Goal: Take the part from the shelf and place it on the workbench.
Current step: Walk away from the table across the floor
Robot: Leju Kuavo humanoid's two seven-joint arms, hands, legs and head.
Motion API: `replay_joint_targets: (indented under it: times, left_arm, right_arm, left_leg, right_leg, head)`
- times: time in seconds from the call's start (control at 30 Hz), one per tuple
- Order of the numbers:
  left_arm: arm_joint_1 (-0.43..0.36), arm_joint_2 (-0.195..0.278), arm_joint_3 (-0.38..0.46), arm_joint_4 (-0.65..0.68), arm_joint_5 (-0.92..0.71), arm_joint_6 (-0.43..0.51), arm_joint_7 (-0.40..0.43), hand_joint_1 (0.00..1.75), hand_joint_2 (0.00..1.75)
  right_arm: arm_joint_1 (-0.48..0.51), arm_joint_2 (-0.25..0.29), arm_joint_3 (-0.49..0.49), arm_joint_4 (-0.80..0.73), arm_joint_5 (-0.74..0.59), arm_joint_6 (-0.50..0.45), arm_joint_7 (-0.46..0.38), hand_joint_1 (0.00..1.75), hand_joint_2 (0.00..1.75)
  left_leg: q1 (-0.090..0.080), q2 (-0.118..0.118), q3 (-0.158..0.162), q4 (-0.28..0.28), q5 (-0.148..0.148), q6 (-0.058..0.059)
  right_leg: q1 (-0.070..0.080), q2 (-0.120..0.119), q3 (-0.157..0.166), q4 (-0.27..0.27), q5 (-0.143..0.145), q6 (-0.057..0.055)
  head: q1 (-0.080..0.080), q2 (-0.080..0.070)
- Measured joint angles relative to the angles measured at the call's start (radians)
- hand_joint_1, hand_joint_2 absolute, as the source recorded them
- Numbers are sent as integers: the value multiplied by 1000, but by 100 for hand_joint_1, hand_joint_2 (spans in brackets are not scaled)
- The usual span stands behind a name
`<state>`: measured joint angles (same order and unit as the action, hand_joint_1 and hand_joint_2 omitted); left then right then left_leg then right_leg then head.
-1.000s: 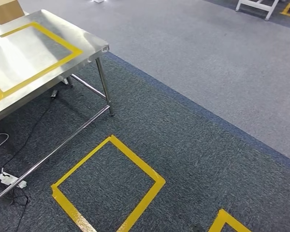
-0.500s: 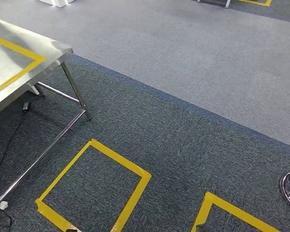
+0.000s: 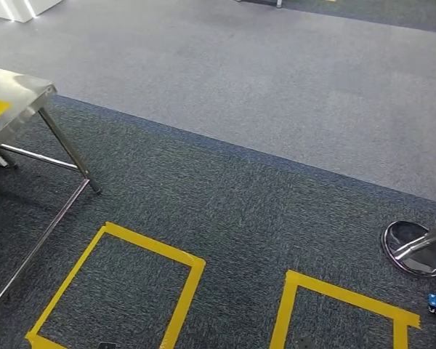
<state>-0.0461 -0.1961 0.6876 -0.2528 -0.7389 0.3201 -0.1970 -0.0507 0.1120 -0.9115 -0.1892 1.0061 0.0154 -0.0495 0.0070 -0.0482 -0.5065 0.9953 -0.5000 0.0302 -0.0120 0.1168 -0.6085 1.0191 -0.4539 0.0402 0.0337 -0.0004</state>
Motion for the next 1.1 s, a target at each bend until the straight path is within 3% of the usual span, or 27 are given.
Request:
replay_joint_targets:
  times: [0.03,0.1,0.17,0.2,0.23,0.3,0.37,0.4,0.47,0.53,0.6,0.67,0.7,0.73,0.77,0.83,0.9,0.97,1.03,1.1]
  left_arm:
    - [0,-1,0,0,0,0,0,0,0]
    - [2,-3,0,1,0,0,-1,0,0]
    - [4,-4,0,1,0,0,-1,0,0]
    - [4,-4,0,1,0,0,-1,0,0]
    - [3,-4,0,1,0,0,-1,0,0]
    - [1,-4,0,1,0,0,-1,0,0]
    - [-1,-5,0,1,0,0,-1,0,0]
    - [-2,-4,0,1,0,0,-1,0,0]
    - [-4,-5,0,1,0,0,-1,0,0]
    - [-5,-5,0,1,0,0,-1,0,0]
    - [-4,-5,0,2,0,0,2,0,0]
    - [1,-5,1,4,3,0,10,0,0]
    - [4,-4,1,5,7,0,16,0,0]
    - [7,-4,2,6,11,-2,23,0,0]
    - [9,-3,4,6,15,-4,31,0,0]
    - [13,1,8,7,17,-9,42,0,0]
    - [16,4,11,7,14,-12,44,0,0]
    - [16,4,13,8,5,-15,38,0,0]
    - [15,4,13,8,-8,-19,32,0,0]
    - [15,2,14,8,-19,-22,34,0,0]
  right_arm:
    - [0,0,0,0,0,0,0,0,0]
    - [-3,0,0,0,0,0,1,0,0]
    - [-4,0,0,0,0,0,0,0,0]
    - [-2,0,0,0,0,1,0,0,0]
    - [-1,0,0,0,0,0,0,0,0]
    - [-1,0,0,0,0,0,0,0,0]
    - [-5,0,-1,-1,0,0,0,0,0]
    - [-5,0,-1,-1,0,0,-1,0,0]
    - [-3,0,-1,-1,0,0,-1,0,0]
    - [-2,0,-3,-1,0,0,0,0,0]
    - [-5,0,-4,-1,2,0,0,0,0]
    - [-6,0,-4,-1,6,0,2,0,0]
    - [-6,0,-4,-1,8,-2,4,0,0]
    - [-4,0,-4,-1,12,-4,7,0,0]
    - [-3,0,-4,-1,16,-8,10,0,0]
    - [-4,1,-4,-1,24,-13,16,0,0]
    - [-7,3,-4,-1,27,-16,19,0,0]
    - [-5,3,-4,-1,28,-18,22,0,0]
    - [-1,3,-5,-1,30,-20,28,0,0]
    - [-3,2,-5,-1,33,-22,34,0,0]
  left_leg:
    - [2,14,1,-7,6,4]
    - [1,46,-1,-12,10,8]
    - [-1,81,-4,-11,10,9]
    - [-2,96,-5,-10,10,9]
    - [-1,110,-5,-10,9,7]
    - [-2,134,-3,-6,5,1]
    - [-7,153,0,-1,-1,-11]
    - [-10,161,1,1,-2,-16]
    - [-8,176,3,2,-4,-26]
    - [-2,143,-6,34,-34,-36]
    - [2,84,-51,146,-102,-40]
    - [2,62,-108,272,-151,-38]
    - [1,59,-121,296,-149,-35]
    - [1,56,-116,280,-126,-30]
    - [-1,47,-94,227,-87,-24]
    - [-3,1,-41,94,-16,-11]
    - [-4,-32,-15,24,1,-6]
    - [-5,-22,-12,8,1,-5]
    - [-2,2,-7,-7,11,0]
    - [-2,34,-4,-18,16,6]
  right_leg:
    - [2,-26,-17,27,-18,4]
    - [2,-87,-71,139,-81,10]
    - [-2,-108,-118,250,-125,18]
    - [-5,-113,-118,261,-122,21]
    - [-7,-119,-97,231,-101,23]
    - [-7,-156,-14,94,-50,24]
    - [-4,-190,43,-1,-28,13]
    - [-1,-195,49,-11,-30,6]
    - [0,-173,46,-11,-24,-9]
    - [-2,-151,43,-14,-19,-21]
    - [-1,-126,40,-16,-14,-32]
    - [3,-97,36,-15,-11,-37]
    - [6,-81,35,-15,-10,-38]
    - [8,-66,35,-14,-9,-39]
    - [9,-50,36,-13,-8,-38]
    - [10,-23,34,-11,-6,-36]
    - [7,0,23,-9,-1,-27]
    - [3,18,11,-10,6,-15]
    - [4,-15,-8,12,-9,-5]
    - [6,-78,-55,105,-65,3]
  head:
    - [3,0]
    - [8,0]
    - [9,0]
    - [9,0]
    - [9,0]
    - [10,0]
    - [9,0]
    - [8,0]
    - [6,0]
    - [4,0]
    - [1,0]
    - [0,0]
    - [0,0]
    - [1,0]
    - [1,0]
    - [1,0]
    - [1,0]
    - [1,0]
    - [2,0]
    - [5,0]
